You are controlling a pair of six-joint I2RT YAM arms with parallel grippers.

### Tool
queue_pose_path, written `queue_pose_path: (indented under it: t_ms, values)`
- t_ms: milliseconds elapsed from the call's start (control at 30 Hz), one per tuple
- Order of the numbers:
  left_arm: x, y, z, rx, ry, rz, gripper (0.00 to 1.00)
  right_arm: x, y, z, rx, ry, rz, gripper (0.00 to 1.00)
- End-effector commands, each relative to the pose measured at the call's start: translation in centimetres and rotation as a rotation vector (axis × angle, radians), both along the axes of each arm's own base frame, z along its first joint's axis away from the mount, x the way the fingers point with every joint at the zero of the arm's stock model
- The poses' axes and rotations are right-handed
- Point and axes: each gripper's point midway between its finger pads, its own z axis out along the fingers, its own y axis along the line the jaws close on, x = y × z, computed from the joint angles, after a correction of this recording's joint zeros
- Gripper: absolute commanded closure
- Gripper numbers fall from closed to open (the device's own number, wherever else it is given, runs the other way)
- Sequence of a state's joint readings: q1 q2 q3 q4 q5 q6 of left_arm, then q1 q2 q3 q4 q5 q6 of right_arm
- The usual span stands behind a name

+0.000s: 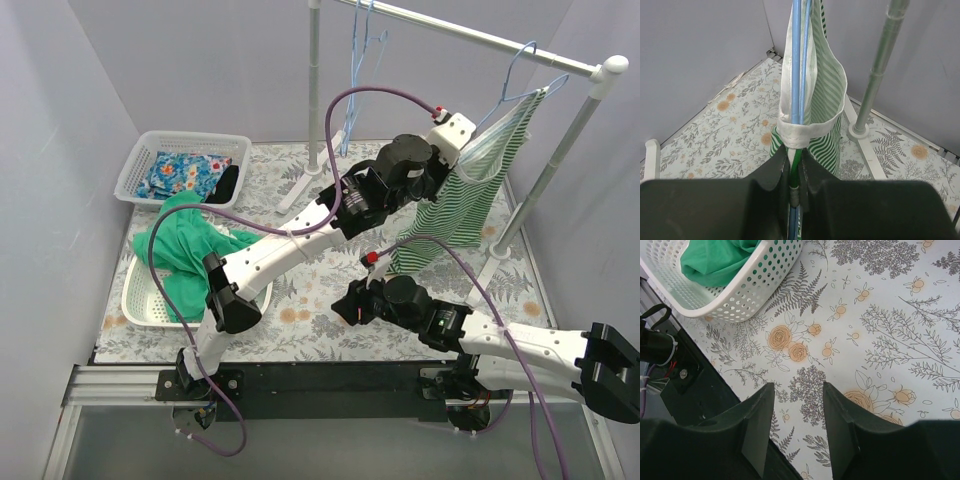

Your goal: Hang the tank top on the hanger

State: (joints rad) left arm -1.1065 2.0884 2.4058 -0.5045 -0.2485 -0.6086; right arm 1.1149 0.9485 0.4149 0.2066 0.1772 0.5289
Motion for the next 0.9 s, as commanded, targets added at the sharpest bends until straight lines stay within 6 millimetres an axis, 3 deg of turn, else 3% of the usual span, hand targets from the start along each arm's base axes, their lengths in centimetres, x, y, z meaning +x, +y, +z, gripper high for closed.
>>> queue_pose_path:
  t_ms: [0, 333, 567, 867]
  values:
    - [0.1, 1.0, 6.6, -0.149, -0.114, 0.027, 1.00, 0.1, 0.8, 0.8, 0.055, 0.000, -0.005, 0.49]
    - [1.7, 0.0, 6.1, -0.144, -0.166, 0.063, 1.00, -0.3, 1.3, 0.8, 0.063, 0.022, 0.019, 0.51]
    - [4.0, 0.5, 5.7, -0.156, -0.163, 0.077, 1.00, -0.4, 1.4, 0.6, 0.064, 0.035, 0.019, 0.52]
    - [5.3, 0.1, 4.5, -0.157, -0.142, 0.049, 1.00, -0.3, 1.8, 0.9, 0.066, 0.039, 0.023, 0.52]
